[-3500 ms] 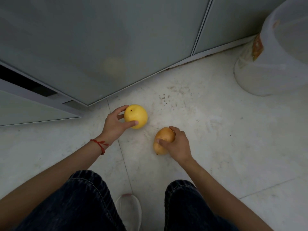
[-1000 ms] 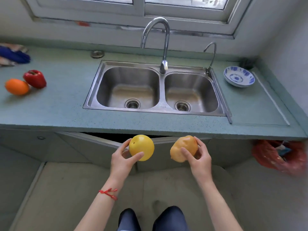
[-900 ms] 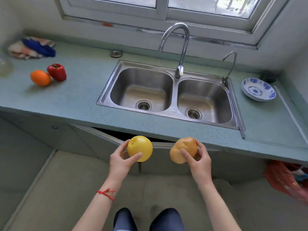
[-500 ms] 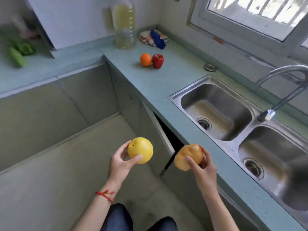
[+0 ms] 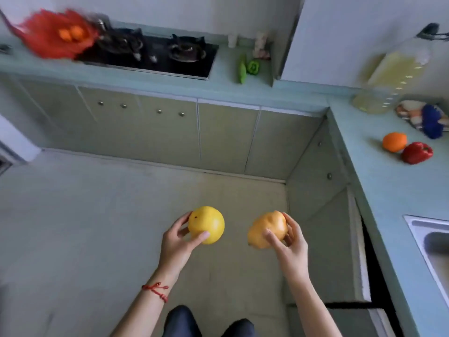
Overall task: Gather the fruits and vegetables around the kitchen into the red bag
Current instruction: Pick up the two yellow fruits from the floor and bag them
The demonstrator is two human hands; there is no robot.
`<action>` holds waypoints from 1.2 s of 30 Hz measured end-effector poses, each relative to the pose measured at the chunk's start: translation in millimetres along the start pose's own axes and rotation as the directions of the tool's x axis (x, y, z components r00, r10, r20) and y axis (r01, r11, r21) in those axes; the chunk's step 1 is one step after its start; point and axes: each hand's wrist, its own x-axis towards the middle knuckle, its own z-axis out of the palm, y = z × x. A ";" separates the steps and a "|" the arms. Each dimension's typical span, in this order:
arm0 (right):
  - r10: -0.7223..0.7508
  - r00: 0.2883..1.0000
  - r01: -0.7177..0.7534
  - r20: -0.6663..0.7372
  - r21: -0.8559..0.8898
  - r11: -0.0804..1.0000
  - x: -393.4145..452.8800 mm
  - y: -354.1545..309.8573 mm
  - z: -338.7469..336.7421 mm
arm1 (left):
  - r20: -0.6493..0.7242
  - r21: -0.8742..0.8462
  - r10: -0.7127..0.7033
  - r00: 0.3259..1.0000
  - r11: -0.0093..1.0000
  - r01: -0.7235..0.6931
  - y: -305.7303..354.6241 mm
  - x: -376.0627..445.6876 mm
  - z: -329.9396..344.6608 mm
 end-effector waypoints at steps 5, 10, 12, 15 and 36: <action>-0.053 0.980 0.063 0.194 -0.050 0.997 8.8 -13.2 93.6 | -0.180 -0.091 0.007 0.984 0.996 -0.023 5.1 9.8 -78.9; -0.076 0.933 0.108 0.352 -0.074 0.991 12.8 -19.9 172.1 | -0.320 -0.151 -0.005 0.947 0.988 -0.045 5.8 14.5 -145.2; -0.079 0.913 0.120 0.399 -0.078 0.990 13.6 -20.4 199.4 | -0.372 -0.156 -0.014 0.928 0.987 -0.048 7.2 14.6 -169.8; -0.080 0.883 0.128 0.462 -0.073 0.989 12.5 -22.8 236.7 | -0.436 -0.157 -0.039 0.899 0.987 -0.034 10.3 15.5 -205.4; -0.046 0.750 0.158 0.660 -0.111 0.981 145.4 -67.2 411.5 | -0.648 -0.108 -0.085 0.757 0.994 0.020 50.3 150.2 -273.9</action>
